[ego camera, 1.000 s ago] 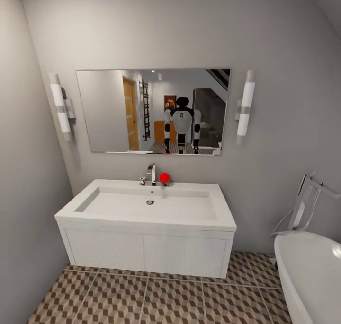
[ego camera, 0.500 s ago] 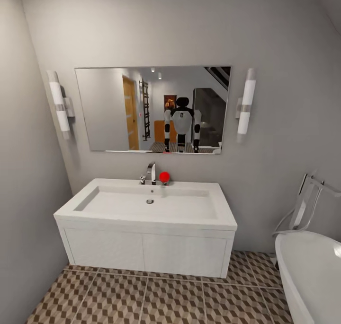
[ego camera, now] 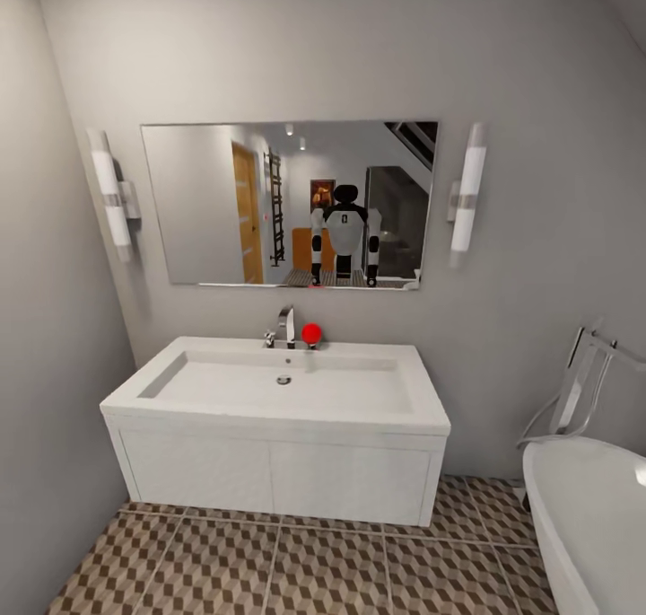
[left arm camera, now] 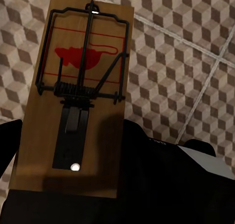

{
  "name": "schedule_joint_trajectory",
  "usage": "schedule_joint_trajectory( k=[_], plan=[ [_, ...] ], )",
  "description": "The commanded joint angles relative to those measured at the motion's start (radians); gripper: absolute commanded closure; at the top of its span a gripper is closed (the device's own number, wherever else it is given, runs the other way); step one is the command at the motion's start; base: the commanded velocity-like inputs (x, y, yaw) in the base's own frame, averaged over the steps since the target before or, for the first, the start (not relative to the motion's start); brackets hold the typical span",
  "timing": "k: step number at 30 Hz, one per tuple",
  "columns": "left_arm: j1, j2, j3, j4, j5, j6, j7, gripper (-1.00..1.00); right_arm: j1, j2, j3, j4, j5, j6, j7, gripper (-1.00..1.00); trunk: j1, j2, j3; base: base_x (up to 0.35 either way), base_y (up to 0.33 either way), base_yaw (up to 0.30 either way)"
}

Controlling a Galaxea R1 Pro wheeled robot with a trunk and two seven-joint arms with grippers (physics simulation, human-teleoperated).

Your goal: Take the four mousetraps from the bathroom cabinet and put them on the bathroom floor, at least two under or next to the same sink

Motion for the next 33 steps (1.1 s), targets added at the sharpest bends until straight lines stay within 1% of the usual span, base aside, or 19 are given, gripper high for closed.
schedule_joint_trajectory(
  k=[1,4,5,7,9,13,20,33],
  plan=[
    [0.0,0.0,-0.009,-0.003,0.007,0.006,0.008,1.0,0.0,0.0,0.005,-0.003,-0.006,0.005,0.006,1.0,0.004,-0.008,-0.005,0.0,0.0,0.0],
    [0.0,0.0,-0.008,-0.003,0.007,0.008,0.008,1.0,0.0,-0.001,0.005,-0.003,-0.032,0.001,0.005,1.0,0.016,-0.029,-0.014,0.0,0.0,0.0],
    [0.0,0.0,-0.008,-0.003,0.007,0.009,0.008,1.0,0.0,-0.001,0.005,-0.003,-0.052,-0.002,0.005,1.0,0.019,-0.036,-0.017,0.0,0.0,0.0],
    [0.0,0.0,-0.008,-0.003,0.007,0.011,0.008,1.0,0.0,-0.001,0.005,-0.004,-0.079,-0.006,0.004,1.0,0.027,-0.05,-0.024,0.0,0.0,0.0],
    [0.0,-0.001,-0.007,-0.003,0.007,0.012,0.008,1.0,-0.001,-0.001,0.005,-0.004,-0.098,-0.012,0.004,1.0,0.035,-0.064,-0.03,0.0,0.0,0.0],
    [0.0,0.0,-0.007,-0.003,0.007,0.013,0.008,1.0,0.0,-0.001,0.005,-0.004,-0.114,-0.017,0.004,1.0,0.05,-0.092,-0.042,0.0,0.0,0.0],
    [0.0,0.0,-0.007,-0.003,0.007,0.013,0.008,1.0,0.0,-0.001,0.006,-0.003,-0.12,-0.02,0.008,1.0,0.077,-0.141,-0.064,0.0,0.0,0.0],
    [0.0,-0.002,-0.007,-0.004,0.007,0.013,0.009,1.0,0.0,-0.001,0.008,-0.002,-0.119,-0.019,0.009,1.0,0.127,-0.232,-0.105,0.0,0.0,0.0]
  ],
)
